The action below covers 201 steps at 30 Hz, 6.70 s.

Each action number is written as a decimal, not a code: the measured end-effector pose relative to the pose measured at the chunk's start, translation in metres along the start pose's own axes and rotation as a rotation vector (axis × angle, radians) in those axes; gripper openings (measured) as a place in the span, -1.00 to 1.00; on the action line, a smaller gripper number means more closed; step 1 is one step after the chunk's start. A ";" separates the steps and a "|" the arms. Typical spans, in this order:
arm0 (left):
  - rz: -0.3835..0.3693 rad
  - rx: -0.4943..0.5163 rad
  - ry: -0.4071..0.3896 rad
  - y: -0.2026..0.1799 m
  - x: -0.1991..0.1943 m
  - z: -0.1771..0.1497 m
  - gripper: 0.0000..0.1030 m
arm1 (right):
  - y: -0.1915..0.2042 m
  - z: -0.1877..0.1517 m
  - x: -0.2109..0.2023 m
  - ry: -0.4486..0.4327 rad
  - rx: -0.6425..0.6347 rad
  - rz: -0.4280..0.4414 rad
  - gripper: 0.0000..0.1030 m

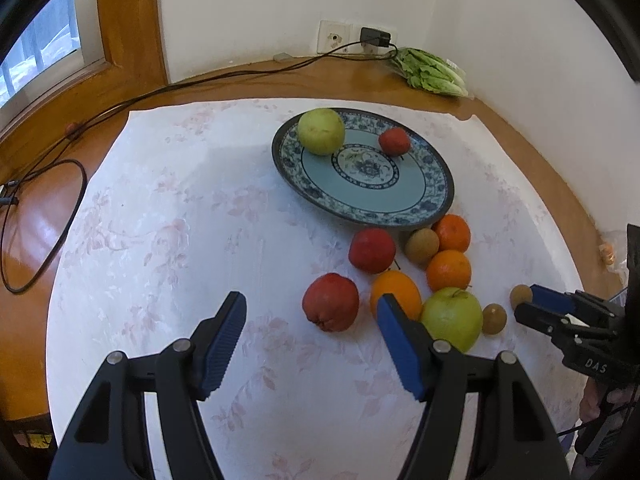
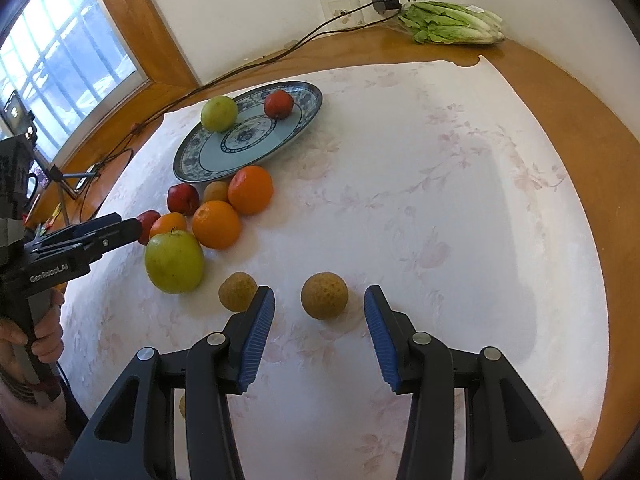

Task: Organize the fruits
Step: 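Withdraw both tools from plate toward remaining fruit on cloth, then close right tool on brown round fruit while left tool grasps dark red apple, then carry brown fruit with right tool while left tool carries apple to plate, then open right tool releasing brown fruit while left tool releases apple on plate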

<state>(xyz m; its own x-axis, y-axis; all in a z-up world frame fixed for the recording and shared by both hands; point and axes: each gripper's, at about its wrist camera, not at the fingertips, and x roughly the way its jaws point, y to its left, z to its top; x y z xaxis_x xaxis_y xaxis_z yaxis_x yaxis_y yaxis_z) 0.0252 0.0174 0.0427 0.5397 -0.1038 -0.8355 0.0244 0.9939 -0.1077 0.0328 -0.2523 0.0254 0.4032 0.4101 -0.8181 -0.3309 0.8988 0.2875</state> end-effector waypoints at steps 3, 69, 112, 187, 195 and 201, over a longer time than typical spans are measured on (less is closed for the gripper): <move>0.000 -0.004 -0.004 0.001 0.002 -0.001 0.38 | 0.000 -0.001 0.001 0.000 0.003 0.005 -0.06; -0.034 0.030 -0.016 0.000 0.024 -0.005 -0.20 | -0.003 -0.004 0.002 -0.049 -0.029 -0.013 -0.36; -0.039 0.056 -0.097 -0.012 -0.011 0.041 -0.34 | 0.024 0.041 -0.029 -0.129 -0.123 0.021 -0.49; -0.024 0.069 -0.069 -0.017 0.081 0.081 -0.11 | 0.035 0.119 0.080 -0.099 -0.095 0.066 -0.32; -0.047 0.048 -0.061 -0.017 0.070 0.078 0.00 | 0.038 0.115 0.064 -0.119 -0.102 0.073 -0.28; -0.051 0.048 -0.066 -0.018 0.056 0.075 0.06 | 0.043 0.109 0.051 -0.128 -0.113 0.073 -0.28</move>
<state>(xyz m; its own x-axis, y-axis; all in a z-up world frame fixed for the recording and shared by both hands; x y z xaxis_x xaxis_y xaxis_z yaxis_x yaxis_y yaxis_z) 0.1178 -0.0032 0.0384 0.5910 -0.1534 -0.7920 0.0927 0.9882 -0.1222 0.1325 -0.1762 0.0505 0.4773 0.4967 -0.7249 -0.4542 0.8457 0.2804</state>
